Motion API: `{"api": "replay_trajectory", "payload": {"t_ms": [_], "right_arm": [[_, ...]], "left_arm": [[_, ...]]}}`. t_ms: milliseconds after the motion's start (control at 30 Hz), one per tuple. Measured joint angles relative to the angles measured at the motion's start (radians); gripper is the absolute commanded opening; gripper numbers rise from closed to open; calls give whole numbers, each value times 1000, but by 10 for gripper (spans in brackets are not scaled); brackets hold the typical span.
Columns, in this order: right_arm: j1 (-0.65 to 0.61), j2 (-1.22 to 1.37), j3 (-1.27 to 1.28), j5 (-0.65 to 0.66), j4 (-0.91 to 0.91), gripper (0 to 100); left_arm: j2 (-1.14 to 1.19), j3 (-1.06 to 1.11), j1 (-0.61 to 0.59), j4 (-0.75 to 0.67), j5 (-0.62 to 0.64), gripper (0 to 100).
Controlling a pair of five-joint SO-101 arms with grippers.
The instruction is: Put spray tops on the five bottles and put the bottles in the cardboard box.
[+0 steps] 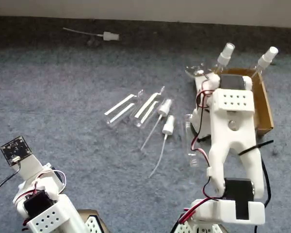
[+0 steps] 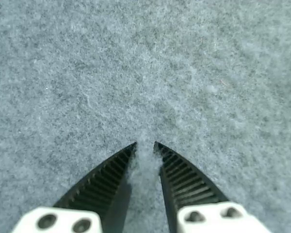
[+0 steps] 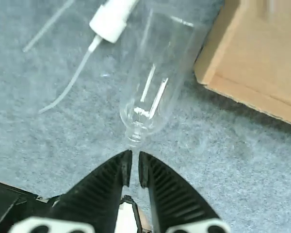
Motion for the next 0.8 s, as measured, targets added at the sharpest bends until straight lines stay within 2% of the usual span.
{"api": "replay_trajectory", "payload": {"t_ms": [100,267,533,633,800], "right_arm": [[64,-18,121,97,-86,5],[126,-21,302,186,-245,5],[127,-23,454,219,-408,5],[107,-23,480,219,-416,5],[-21,-23,522,219,-416,5]], "left_arm": [[0,0,0,0,0,7],[0,0,0,0,0,7],[0,0,0,0,0,7],[0,0,0,0,0,7],[0,0,0,0,0,7]]}}
